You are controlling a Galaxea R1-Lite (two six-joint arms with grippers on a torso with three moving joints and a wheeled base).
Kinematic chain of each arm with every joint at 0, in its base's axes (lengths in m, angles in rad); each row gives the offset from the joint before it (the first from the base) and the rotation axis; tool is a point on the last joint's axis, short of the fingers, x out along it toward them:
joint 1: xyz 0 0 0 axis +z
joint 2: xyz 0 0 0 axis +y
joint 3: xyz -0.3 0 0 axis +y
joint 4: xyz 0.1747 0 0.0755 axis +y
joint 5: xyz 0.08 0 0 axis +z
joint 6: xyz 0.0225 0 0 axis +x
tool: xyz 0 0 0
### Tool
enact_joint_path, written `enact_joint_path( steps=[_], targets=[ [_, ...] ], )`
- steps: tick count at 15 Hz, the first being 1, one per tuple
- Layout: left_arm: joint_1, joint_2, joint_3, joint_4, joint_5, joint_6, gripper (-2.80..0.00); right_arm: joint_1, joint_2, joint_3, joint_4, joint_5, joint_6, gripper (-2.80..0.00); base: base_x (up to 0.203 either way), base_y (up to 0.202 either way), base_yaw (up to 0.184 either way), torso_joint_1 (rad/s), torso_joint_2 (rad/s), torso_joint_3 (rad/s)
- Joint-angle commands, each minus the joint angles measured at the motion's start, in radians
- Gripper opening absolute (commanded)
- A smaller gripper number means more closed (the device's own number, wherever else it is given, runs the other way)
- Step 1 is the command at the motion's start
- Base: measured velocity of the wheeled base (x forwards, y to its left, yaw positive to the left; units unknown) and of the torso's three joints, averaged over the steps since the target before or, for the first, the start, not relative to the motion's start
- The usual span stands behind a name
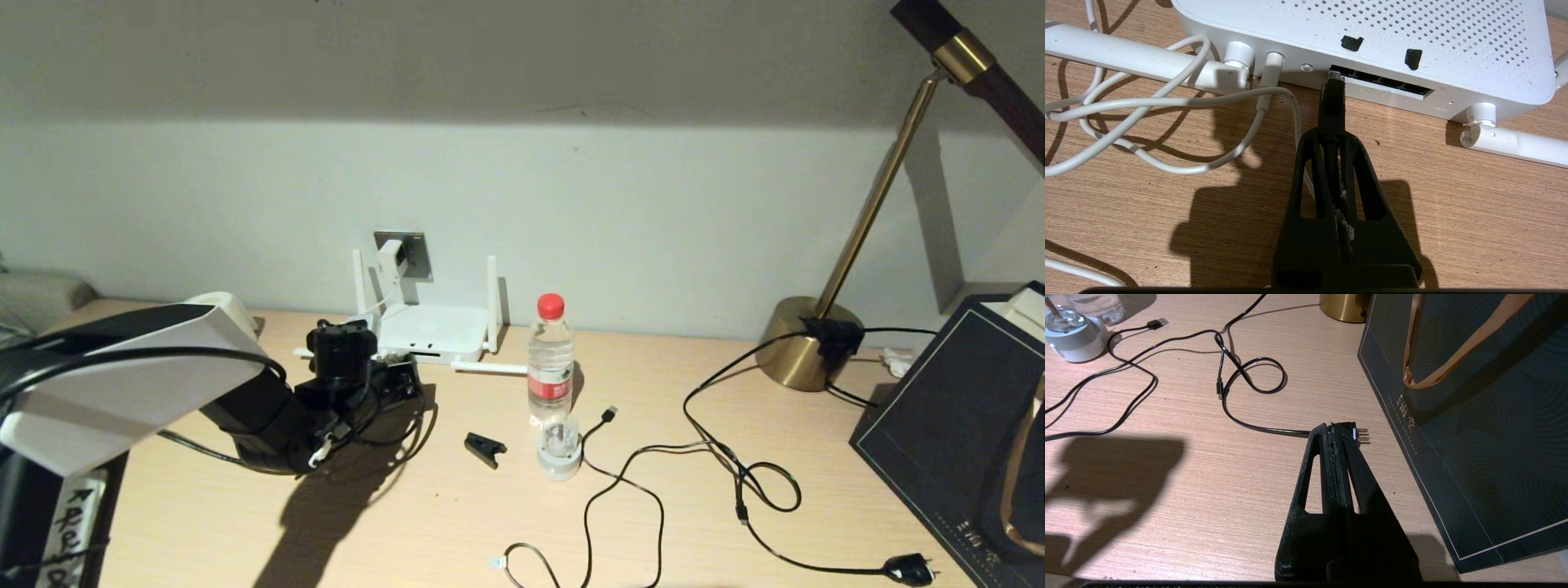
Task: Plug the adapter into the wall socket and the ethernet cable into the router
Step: Plug cable into router interface
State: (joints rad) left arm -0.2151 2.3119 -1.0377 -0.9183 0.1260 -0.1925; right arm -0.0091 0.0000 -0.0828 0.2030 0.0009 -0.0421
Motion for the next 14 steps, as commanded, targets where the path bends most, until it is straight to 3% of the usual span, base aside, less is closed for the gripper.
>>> enact_joint_path(
  steps=[1, 14],
  targets=[
    [-0.001, -0.003, 0.002, -0.005, 0.002, 0.006, -2.8, 0.0, 0.002, 0.0, 0.003, 0.001, -0.001, -2.8, 0.0, 0.0, 0.0, 0.0, 0.0, 0.0],
    [-0.001, -0.006, 0.013, -0.007, 0.004, 0.008, -2.8, 0.0, 0.002, 0.0, 0.001, 0.001, -0.001, -2.8, 0.0, 0.0, 0.0, 0.0, 0.0, 0.0]
  ],
)
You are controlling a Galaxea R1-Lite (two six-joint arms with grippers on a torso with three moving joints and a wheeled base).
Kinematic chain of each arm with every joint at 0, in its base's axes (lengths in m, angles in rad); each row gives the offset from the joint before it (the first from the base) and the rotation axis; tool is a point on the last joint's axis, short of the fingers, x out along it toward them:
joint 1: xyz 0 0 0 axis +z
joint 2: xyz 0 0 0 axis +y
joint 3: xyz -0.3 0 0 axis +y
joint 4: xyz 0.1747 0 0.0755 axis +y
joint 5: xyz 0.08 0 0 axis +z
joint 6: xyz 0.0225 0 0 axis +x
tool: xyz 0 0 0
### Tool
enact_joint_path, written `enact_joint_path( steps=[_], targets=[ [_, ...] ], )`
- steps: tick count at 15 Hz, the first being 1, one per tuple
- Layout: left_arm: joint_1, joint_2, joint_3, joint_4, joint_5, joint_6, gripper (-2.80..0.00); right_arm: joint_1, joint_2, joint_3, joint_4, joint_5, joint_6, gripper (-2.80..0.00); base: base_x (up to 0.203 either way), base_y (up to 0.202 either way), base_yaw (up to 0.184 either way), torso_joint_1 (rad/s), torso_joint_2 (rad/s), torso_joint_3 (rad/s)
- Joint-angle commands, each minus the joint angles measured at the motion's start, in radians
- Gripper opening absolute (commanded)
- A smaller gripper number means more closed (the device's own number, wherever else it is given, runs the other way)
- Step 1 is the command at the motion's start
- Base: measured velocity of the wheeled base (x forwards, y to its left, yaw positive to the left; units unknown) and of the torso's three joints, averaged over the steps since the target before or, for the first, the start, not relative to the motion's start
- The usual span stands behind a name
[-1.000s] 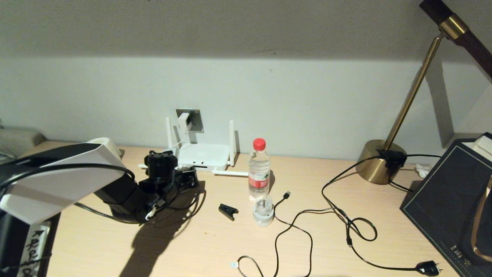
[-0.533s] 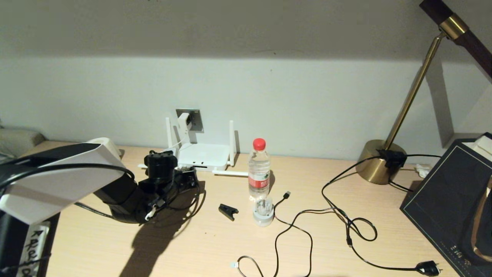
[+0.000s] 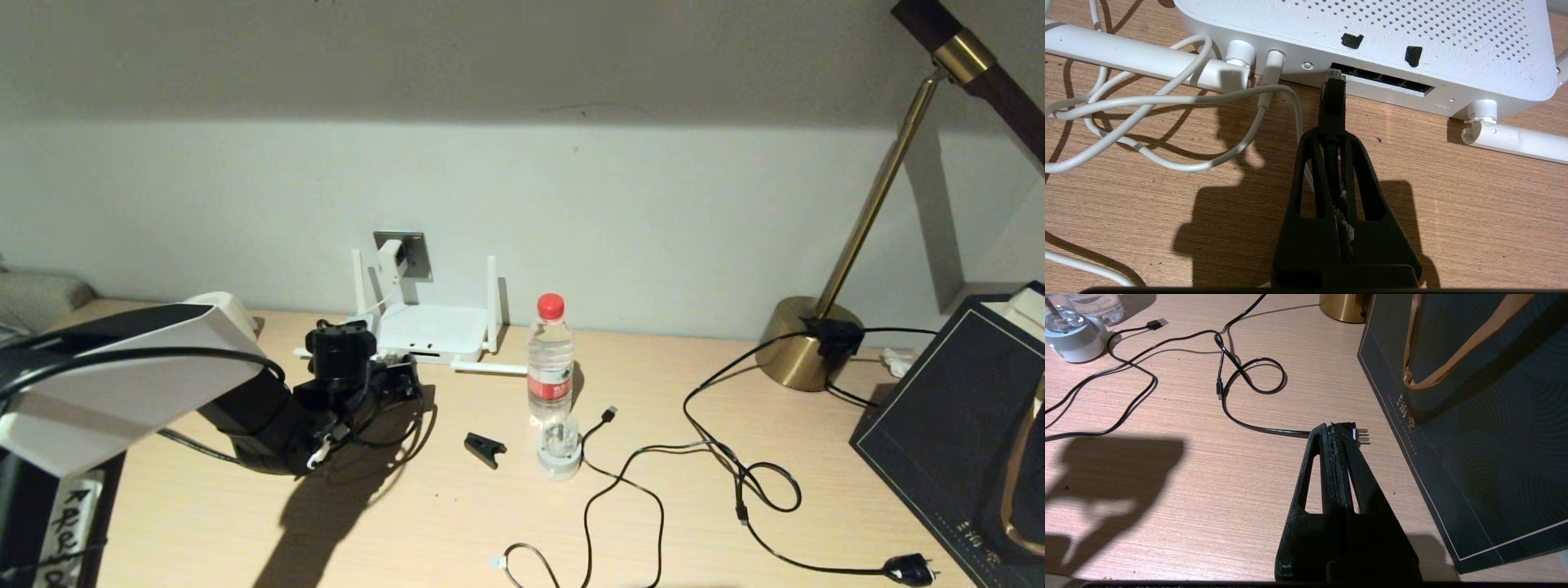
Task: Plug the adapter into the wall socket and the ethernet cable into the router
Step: Plug cable into router interface
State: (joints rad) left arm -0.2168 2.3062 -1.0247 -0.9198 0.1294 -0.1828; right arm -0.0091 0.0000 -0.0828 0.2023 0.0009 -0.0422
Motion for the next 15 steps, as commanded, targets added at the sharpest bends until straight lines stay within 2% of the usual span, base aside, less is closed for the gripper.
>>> enact_joint_path(
  steps=[1, 15],
  targets=[
    [-0.001, -0.001, 0.0, -0.005, 0.001, -0.001, -2.8, 0.0, 0.002, -0.001, 0.002, 0.001, -0.001, -2.8, 0.0, 0.0, 0.0, 0.0, 0.0, 0.0],
    [-0.007, 0.009, 0.0, -0.021, 0.001, 0.001, -2.8, 0.0, 0.002, 0.0, 0.002, 0.001, -0.001, -2.8, 0.0, 0.0, 0.0, 0.0, 0.0, 0.0]
  ],
)
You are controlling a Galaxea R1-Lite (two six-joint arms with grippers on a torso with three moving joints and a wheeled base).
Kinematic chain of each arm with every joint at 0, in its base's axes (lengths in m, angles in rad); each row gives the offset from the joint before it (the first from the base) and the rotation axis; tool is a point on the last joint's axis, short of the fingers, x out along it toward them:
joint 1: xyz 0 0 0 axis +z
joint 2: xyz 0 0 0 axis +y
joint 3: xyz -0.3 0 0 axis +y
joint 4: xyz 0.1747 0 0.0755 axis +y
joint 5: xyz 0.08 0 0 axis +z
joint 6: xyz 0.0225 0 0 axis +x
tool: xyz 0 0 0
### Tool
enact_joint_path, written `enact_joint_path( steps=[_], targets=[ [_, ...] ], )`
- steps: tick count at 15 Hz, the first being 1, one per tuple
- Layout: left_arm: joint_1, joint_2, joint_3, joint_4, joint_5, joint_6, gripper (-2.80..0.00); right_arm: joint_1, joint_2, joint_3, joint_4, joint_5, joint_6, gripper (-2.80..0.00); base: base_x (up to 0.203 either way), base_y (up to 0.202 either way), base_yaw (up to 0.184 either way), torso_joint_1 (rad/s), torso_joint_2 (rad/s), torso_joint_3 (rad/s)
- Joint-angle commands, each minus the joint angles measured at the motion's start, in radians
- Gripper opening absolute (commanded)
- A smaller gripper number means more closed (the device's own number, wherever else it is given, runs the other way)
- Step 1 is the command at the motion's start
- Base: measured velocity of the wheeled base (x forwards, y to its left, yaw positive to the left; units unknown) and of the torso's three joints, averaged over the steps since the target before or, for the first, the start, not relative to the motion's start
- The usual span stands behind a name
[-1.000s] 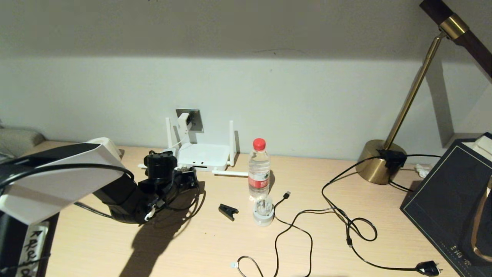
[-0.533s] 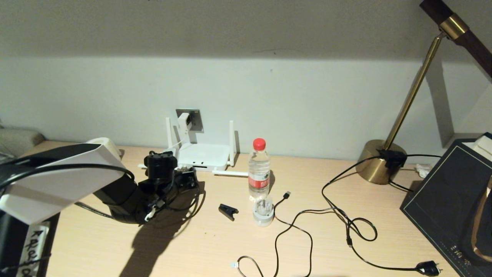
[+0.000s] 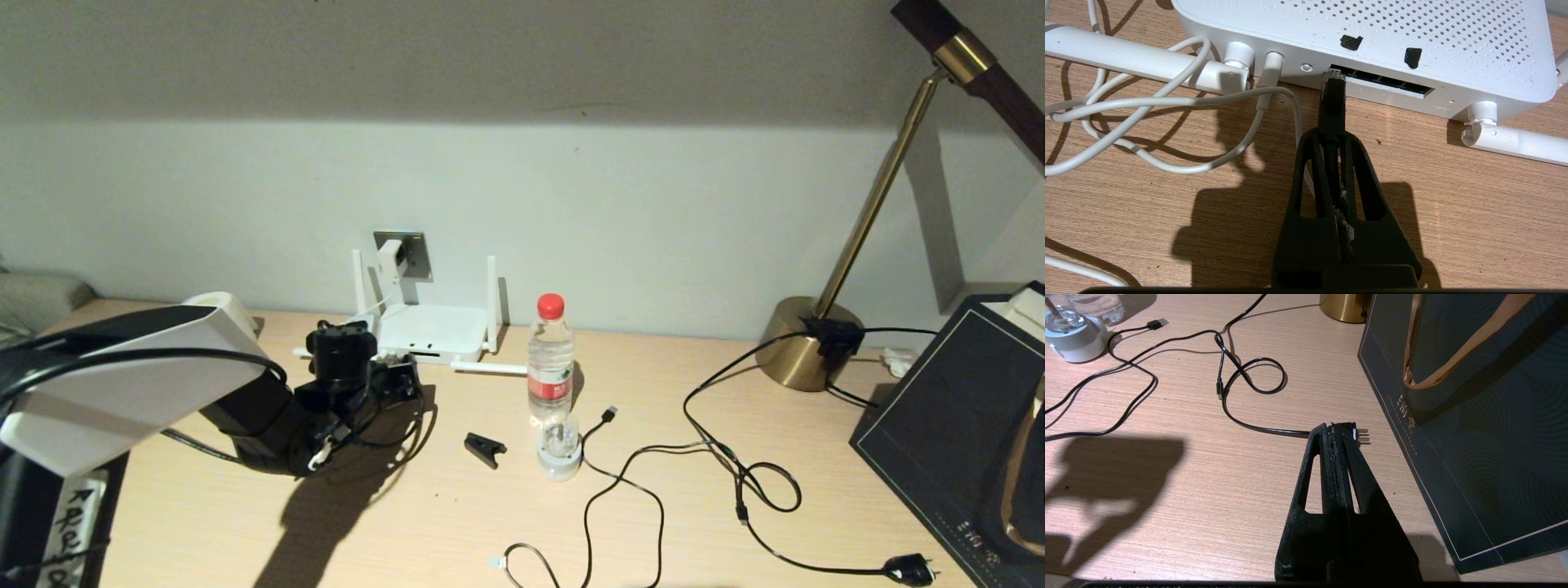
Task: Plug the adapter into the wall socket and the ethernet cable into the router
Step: Plug cable into router interface
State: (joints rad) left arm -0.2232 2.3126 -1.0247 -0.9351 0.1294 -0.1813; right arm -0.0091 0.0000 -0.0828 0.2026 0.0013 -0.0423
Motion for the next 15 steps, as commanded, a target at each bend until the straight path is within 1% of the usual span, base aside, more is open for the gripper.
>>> enact_joint_path(
  steps=[1, 15],
  targets=[
    [-0.001, 0.002, 0.0, -0.005, 0.001, 0.0, -2.8, 0.0, 0.002, -0.001, 0.002, 0.0, -0.001, -2.8, 0.0, 0.0, 0.0, 0.0, 0.0, 0.0],
    [-0.002, 0.001, -0.002, -0.005, 0.003, 0.002, -2.8, 0.0, 0.002, 0.0, 0.001, 0.0, -0.001, -2.8, 0.0, 0.0, 0.0, 0.0, 0.0, 0.0]
  ],
)
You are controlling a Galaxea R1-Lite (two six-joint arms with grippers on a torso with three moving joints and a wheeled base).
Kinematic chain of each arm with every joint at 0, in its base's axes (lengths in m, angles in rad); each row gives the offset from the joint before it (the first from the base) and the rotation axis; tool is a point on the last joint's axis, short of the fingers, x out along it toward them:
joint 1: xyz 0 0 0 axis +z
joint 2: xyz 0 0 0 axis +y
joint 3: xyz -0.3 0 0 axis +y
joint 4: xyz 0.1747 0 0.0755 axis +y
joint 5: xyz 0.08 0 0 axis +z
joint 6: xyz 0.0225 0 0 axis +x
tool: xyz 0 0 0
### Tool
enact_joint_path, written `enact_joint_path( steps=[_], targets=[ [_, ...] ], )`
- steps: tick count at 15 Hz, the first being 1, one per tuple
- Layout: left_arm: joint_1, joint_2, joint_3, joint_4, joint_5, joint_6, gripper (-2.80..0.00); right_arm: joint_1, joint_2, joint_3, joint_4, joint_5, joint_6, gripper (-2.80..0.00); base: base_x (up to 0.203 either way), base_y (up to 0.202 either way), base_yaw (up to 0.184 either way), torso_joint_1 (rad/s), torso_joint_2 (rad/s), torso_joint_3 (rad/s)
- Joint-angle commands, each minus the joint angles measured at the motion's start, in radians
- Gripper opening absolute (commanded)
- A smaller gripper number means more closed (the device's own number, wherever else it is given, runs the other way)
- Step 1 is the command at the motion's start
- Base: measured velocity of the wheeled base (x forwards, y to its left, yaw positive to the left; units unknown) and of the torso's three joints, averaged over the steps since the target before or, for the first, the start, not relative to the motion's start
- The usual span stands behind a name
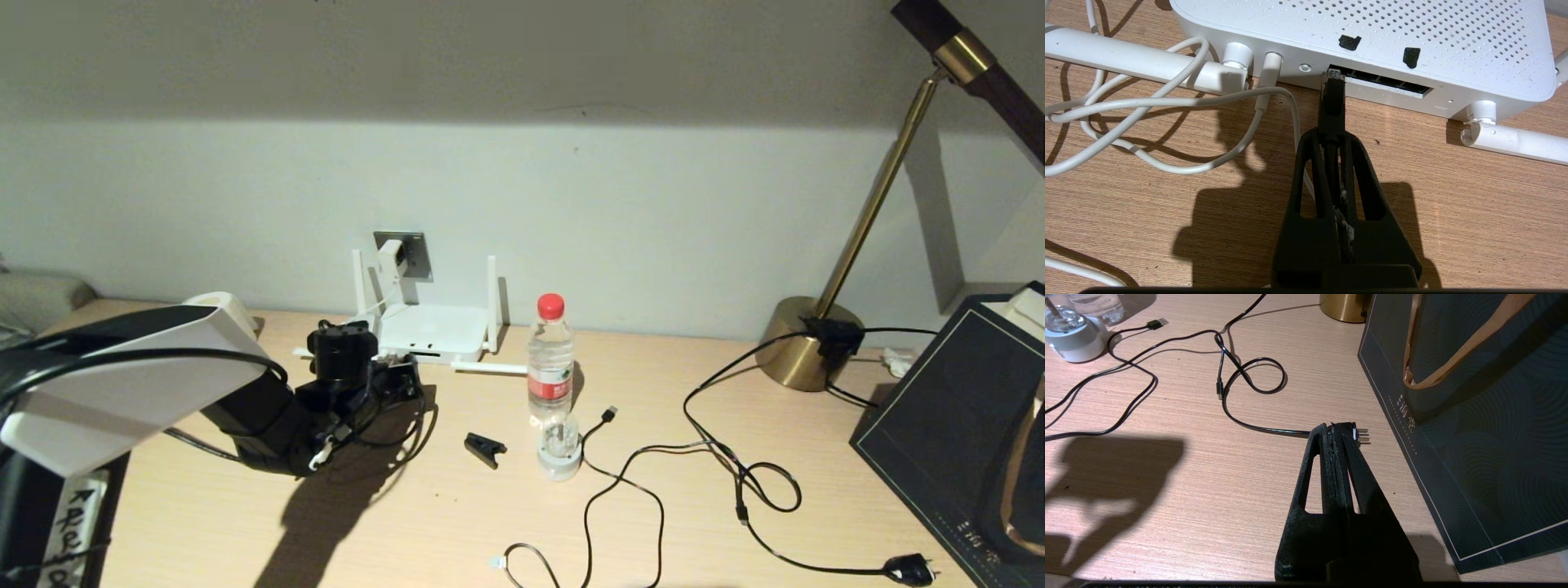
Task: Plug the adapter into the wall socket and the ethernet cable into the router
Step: Plug cable into router interface
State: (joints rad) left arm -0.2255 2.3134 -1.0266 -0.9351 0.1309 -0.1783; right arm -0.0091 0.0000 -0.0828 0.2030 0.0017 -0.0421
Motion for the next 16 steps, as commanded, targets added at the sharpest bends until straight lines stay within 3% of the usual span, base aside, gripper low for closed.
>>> enact_joint_path(
  steps=[1, 16],
  targets=[
    [-0.001, 0.0, 0.0, -0.005, 0.001, -0.001, -2.8, 0.0, 0.002, 0.0, 0.001, 0.0, -0.001, -2.8, 0.0, 0.0, 0.0, 0.0, 0.0, 0.0],
    [-0.005, -0.003, -0.003, -0.005, 0.003, -0.001, -2.8, 0.0, 0.002, 0.0, 0.001, 0.0, -0.001, -2.8, 0.0, 0.0, 0.0, 0.0, 0.0, 0.0]
  ],
)
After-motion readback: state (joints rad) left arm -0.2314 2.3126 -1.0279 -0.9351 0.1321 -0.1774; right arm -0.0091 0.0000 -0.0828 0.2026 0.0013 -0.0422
